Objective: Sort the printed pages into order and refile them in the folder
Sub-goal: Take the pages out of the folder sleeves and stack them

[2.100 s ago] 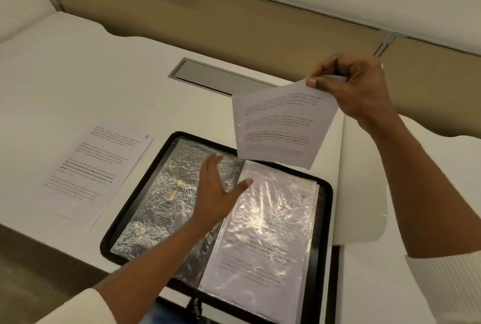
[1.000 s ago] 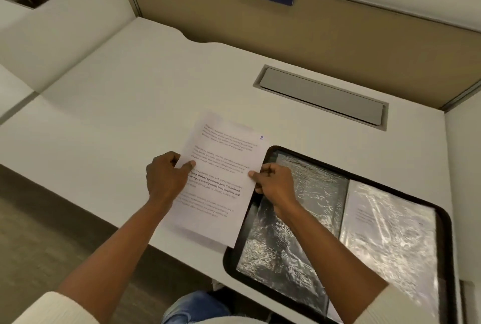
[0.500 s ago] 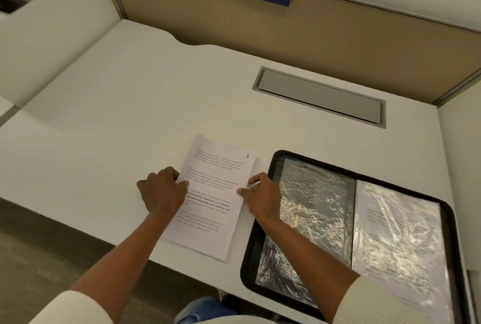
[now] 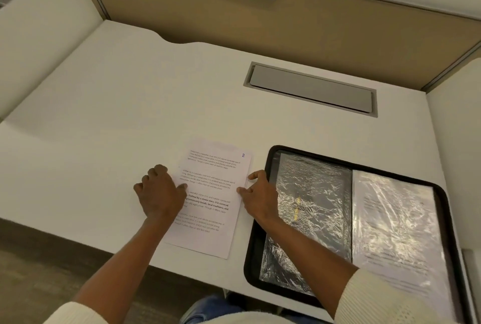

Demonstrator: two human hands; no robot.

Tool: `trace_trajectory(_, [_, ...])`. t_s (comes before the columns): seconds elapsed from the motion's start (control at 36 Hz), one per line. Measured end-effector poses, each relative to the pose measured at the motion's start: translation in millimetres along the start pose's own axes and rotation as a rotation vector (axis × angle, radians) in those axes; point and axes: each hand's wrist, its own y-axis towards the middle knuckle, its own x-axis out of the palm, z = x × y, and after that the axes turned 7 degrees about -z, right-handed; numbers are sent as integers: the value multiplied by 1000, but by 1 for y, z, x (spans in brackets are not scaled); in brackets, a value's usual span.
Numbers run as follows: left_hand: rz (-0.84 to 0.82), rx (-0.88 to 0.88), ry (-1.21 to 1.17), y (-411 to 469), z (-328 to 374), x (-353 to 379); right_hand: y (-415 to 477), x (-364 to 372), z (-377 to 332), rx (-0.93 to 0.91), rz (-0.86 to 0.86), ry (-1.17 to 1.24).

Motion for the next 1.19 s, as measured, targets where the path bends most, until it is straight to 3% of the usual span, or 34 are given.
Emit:
trace_trajectory(0.14, [46,72,41,-11,22,2,-13,-24,8,-81,-10,33])
trace_trajectory(0.28, [65,252,-39,-38,75,16,-30,-67,36,-124,91,-6])
trace_trajectory(0.53, [-52,688,-156,-108,197,56,-58,-173,120,-19,326,-82])
trace_trajectory(0.72, [-162,925,-126,-166,280,89,-71,-250,199,34,345,-274])
trace_trajectory(0.92, [-241,1046,-8,-199,322,123,-65,-309,253,36,282,-435])
trace_trajectory(1.19, [-287,1025,91,-217,325,143,-44,-336,294,-48,204,-550])
